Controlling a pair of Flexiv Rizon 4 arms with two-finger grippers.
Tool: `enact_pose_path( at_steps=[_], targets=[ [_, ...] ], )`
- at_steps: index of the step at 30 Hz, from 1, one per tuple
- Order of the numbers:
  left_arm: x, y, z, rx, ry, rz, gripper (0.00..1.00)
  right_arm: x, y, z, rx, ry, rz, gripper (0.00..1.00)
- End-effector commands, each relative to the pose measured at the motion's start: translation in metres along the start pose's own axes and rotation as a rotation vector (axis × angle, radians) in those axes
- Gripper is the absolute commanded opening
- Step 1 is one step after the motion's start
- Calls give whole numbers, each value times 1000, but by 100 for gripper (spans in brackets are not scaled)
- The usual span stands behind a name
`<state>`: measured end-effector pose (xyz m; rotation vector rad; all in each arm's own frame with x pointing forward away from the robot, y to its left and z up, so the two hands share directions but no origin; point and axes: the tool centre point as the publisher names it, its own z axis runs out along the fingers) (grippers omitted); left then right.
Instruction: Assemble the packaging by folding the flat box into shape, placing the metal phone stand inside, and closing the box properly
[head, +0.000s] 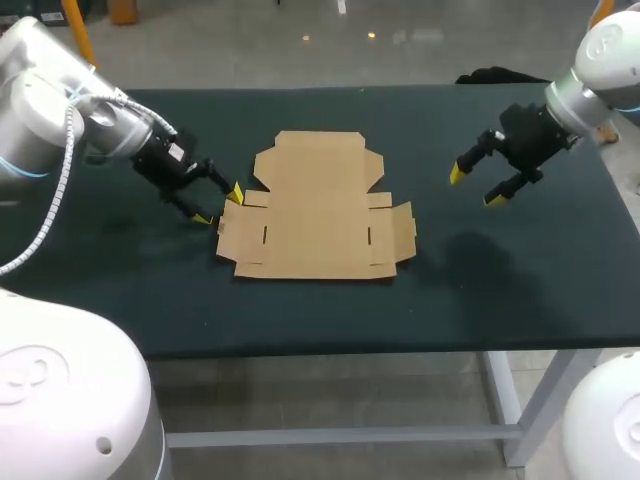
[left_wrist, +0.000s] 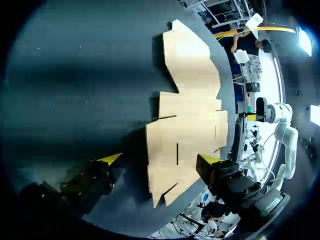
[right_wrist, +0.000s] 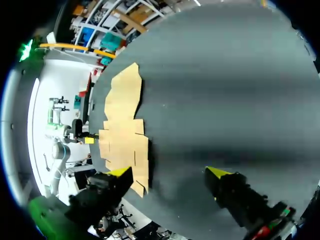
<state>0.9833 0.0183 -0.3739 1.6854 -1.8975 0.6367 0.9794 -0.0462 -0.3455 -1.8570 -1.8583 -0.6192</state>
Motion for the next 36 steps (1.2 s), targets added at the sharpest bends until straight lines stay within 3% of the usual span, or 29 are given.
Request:
enact_pose_path(
  at_steps=[1, 6, 10, 12, 14, 16, 20, 23, 26, 27, 29, 36],
  targets=[
    [1, 0, -1, -4, -3, -1, 100, 0, 1, -1, 5, 1, 0, 100],
    [8, 3, -5, 36, 20, 14, 100, 0, 1, -1, 5, 1, 0, 100],
    [9, 4, -7, 35, 4, 19, 70, -1, 2, -2, 10, 15, 6, 100],
    [7, 3, -4, 27, -9, 17, 66, -1, 2, -1, 15, 19, 11, 100],
    [4, 2, 1, 21, -10, 16, 56, 0, 2, 2, 19, 19, 13, 100],
    [4, 1, 6, 10, -12, 25, 55, 1, 1, 5, 27, 21, 11, 100],
    [4, 0, 16, 1, -32, 37, 62, 3, -1, 9, 34, 17, 23, 100],
    [3, 1, 22, 1, -42, 37, 58, 4, -4, 14, 39, 16, 34, 100],
    [1, 3, 24, 5, -41, 36, 37, 4, -8, 17, 47, 11, 45, 100],
    [0, 3, 24, 7, -37, 37, 15, 4, -9, 18, 50, 10, 47, 100],
    [-1, 5, 24, 12, -35, 36, 0, 4, -12, 19, 52, 9, 46, 100],
    [-1, 16, 27, 10, -31, 44, 0, 4, -17, 17, 52, 14, 43, 100]
  ],
)
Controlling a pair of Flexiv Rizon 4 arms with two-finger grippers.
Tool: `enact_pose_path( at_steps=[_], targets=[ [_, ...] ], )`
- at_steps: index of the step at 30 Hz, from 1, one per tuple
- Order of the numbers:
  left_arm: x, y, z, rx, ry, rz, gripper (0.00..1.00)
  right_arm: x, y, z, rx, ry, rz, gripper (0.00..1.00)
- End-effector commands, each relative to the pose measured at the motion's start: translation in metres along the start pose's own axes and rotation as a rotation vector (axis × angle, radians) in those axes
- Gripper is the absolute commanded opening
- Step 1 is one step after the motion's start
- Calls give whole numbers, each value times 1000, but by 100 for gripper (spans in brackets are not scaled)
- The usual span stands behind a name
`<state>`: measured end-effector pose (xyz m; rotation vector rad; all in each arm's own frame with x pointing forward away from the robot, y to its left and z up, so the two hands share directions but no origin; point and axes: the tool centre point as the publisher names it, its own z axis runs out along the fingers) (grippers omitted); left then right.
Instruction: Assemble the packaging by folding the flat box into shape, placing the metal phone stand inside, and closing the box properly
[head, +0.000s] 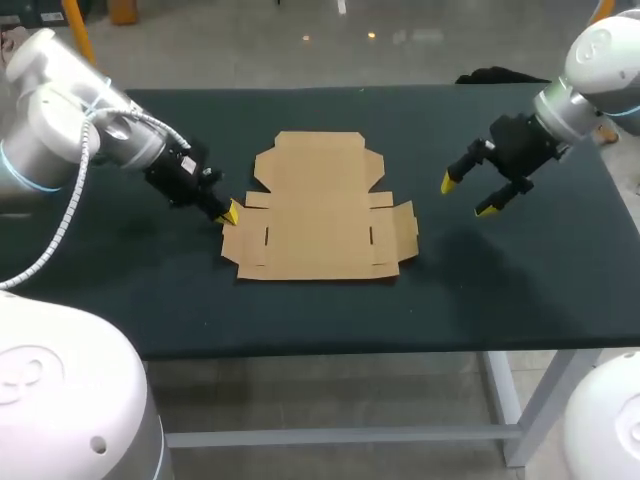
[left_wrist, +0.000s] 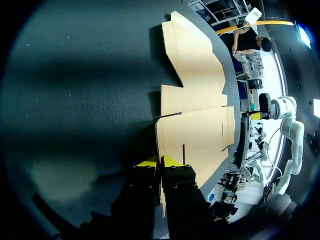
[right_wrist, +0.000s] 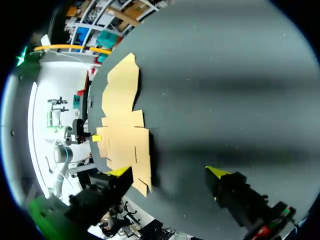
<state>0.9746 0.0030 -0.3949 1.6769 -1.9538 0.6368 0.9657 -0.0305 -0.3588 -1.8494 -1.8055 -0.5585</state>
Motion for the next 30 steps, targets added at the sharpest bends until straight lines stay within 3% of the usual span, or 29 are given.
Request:
enact_pose_path(
  at_steps=[1, 16, 30],
  targets=[
    [0, 11, 1, 1, 4, 7, 0, -1, -4, -3, -2, 3, 0, 100],
    [5, 51, 0, 24, 33, -33, 0, -6, -4, -3, 13, 14, 18, 100],
    [8, 69, -6, 65, 24, -57, 0, -10, -4, -1, 22, 23, 20, 100]
  ],
)
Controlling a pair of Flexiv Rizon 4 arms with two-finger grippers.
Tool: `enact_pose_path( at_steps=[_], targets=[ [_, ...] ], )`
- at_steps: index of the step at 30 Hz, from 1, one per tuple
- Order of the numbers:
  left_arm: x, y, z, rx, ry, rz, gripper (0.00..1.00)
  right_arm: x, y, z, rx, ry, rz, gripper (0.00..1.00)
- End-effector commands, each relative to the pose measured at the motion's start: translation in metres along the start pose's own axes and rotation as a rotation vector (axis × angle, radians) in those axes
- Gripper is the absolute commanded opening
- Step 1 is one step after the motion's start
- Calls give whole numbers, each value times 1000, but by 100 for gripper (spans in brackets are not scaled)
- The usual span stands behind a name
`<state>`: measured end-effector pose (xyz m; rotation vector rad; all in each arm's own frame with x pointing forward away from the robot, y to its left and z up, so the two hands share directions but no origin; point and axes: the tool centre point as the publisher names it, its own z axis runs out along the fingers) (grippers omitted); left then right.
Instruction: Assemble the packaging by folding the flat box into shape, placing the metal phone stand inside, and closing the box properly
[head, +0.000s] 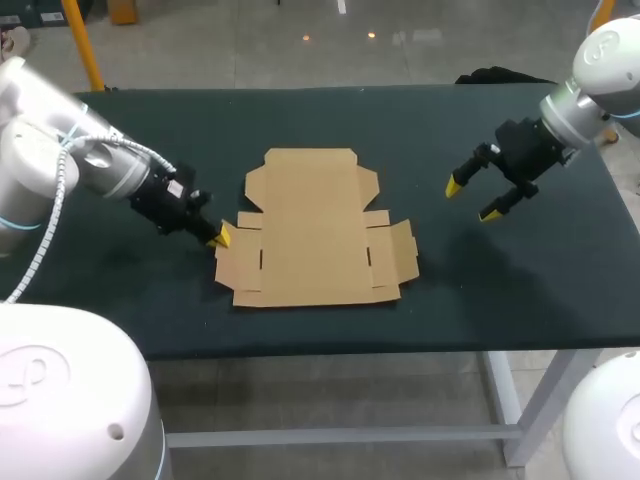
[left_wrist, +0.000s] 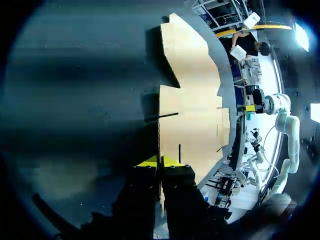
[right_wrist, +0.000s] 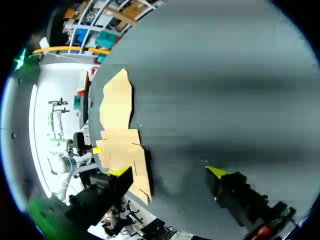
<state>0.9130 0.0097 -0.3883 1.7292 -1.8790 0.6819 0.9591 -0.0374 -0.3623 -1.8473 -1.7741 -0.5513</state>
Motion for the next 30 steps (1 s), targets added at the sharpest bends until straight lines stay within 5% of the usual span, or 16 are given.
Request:
enact_pose_path(
  at_steps=[1, 18, 19, 20, 21, 30],
  targets=[
    [0, 8, -1, 25, -4, -3, 0, -2, 2, 0, 10, 7, 0, 100],
    [-4, -7, 1, 2, 16, 13, 0, -2, 3, 1, 16, 8, 4, 100],
    [-4, -7, 1, -1, 14, 12, 7, -1, 3, 1, 17, 8, 3, 100],
    [-4, -7, 0, -1, 13, 13, 71, -1, 3, 1, 17, 8, 2, 100],
    [-4, -7, -1, 1, 12, 14, 100, 1, 2, 1, 17, 8, 0, 100],
    [6, -16, -38, 120, -24, 48, 100, 20, 7, -11, -45, 1, -61, 100]
  ],
)
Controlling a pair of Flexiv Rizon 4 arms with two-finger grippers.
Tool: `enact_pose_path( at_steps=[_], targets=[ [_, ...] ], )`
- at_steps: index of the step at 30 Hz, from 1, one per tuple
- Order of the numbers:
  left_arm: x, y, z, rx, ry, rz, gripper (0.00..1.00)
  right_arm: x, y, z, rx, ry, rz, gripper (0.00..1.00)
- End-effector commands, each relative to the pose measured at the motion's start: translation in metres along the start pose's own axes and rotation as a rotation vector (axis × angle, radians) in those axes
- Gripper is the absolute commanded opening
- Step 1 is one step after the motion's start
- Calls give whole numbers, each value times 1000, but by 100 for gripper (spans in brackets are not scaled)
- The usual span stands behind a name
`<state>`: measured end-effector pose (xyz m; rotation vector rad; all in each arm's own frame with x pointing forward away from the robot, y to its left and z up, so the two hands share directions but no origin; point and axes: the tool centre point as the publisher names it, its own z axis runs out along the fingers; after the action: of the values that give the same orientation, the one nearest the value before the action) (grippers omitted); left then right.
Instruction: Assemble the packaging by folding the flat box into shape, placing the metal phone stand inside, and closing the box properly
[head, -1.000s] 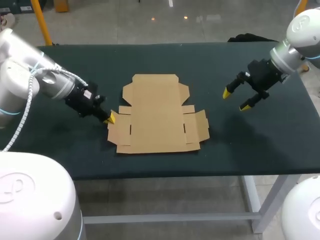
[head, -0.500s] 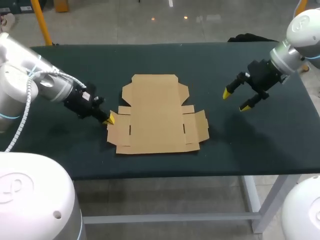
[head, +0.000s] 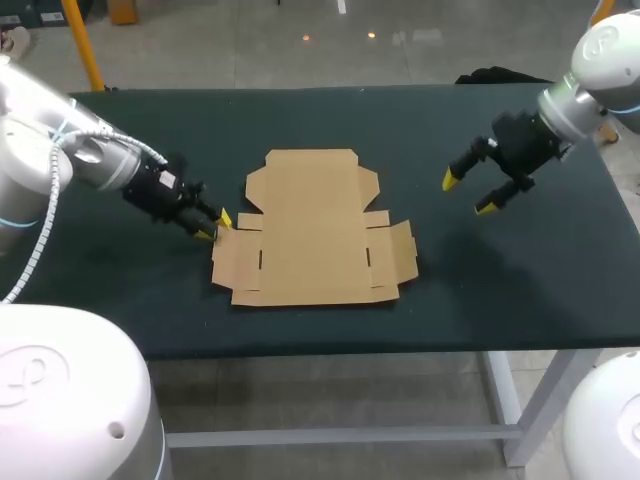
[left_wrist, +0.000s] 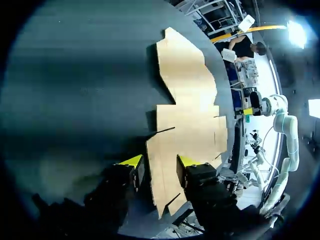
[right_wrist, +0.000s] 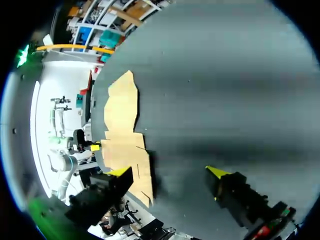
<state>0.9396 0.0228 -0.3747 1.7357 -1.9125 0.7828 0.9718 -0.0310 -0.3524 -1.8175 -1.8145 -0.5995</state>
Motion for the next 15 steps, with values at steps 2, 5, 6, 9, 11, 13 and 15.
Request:
enact_pose_path(
  at_steps=[2, 5, 6, 9, 11, 13, 15],
  targets=[
    [11, 4, -27, 52, -47, 19, 100, 14, -2, -9, -39, -16, -33, 100],
    [12, -6, -34, 43, -79, 55, 100, 22, 5, -11, -52, -24, -56, 100],
    [12, -8, -35, 36, -84, 63, 100, 23, 6, -11, -58, -28, -62, 100],
    [12, -16, -37, 21, -108, 86, 100, 28, 15, -9, -75, -36, -94, 100],
    [11, -22, -39, 20, -119, 99, 100, 31, 23, -7, -76, -33, -122, 100],
    [10, -26, -41, 26, -120, 92, 100, 34, 29, -5, -81, -36, -141, 100],
    [8, -28, -42, 33, -121, 85, 100, 38, 33, -3, -83, -34, -151, 100]
  ],
)
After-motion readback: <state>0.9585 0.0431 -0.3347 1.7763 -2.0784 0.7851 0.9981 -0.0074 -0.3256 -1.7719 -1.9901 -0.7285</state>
